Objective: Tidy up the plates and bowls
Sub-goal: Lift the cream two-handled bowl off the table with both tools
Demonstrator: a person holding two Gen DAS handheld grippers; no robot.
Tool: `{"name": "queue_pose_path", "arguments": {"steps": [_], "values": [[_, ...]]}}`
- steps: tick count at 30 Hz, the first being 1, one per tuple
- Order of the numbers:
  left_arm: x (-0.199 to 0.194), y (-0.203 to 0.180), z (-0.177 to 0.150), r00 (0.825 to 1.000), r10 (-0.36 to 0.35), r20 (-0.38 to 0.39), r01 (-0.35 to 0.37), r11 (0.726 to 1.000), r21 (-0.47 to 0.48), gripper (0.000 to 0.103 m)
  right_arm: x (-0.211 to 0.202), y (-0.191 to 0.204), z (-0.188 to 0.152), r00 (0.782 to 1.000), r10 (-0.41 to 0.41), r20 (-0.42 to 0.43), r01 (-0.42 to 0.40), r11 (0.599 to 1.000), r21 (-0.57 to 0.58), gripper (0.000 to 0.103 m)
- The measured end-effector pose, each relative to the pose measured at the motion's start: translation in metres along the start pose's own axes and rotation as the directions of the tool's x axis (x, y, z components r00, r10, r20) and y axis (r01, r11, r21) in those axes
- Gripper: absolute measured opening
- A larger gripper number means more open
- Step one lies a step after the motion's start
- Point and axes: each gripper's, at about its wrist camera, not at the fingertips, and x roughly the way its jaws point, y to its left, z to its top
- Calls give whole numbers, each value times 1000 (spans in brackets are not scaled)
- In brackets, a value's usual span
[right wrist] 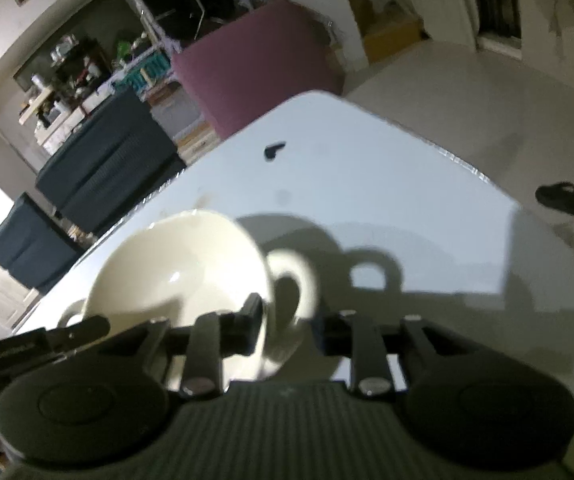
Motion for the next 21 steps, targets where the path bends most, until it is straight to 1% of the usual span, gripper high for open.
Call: {"name": "queue_pose_path", "arguments": {"steps": [5,9,10,13,17,21], "values": [[4,2,4,1000,-5,-14,5,1000,-11,25,4,5,1,1000,4,11,-4,1000,13,33],[8,4,6,1000,-16,-27,15,1000,-26,25,6,6,0,1000,5,12,-5,1000,-8,33],[8,4,7,1000,-16,-25,16,1000,-25,25,6,7,0,1000,6,13,-6,1000,-14,33],[7,1,3,1000,-9,-6,9,1000,18,25,1,2,-3,1000,16,17,-15,1000,-23,32],[4,1,-2,1000,-4,14,4,1000,14,24,-4,1,-8,999,21,34,-19,998,-54,31],[-3,-2,-4,999,7,44,-8,999,34,25,-8,4,-9,999,23,48,-19,997,-80,30]]}}
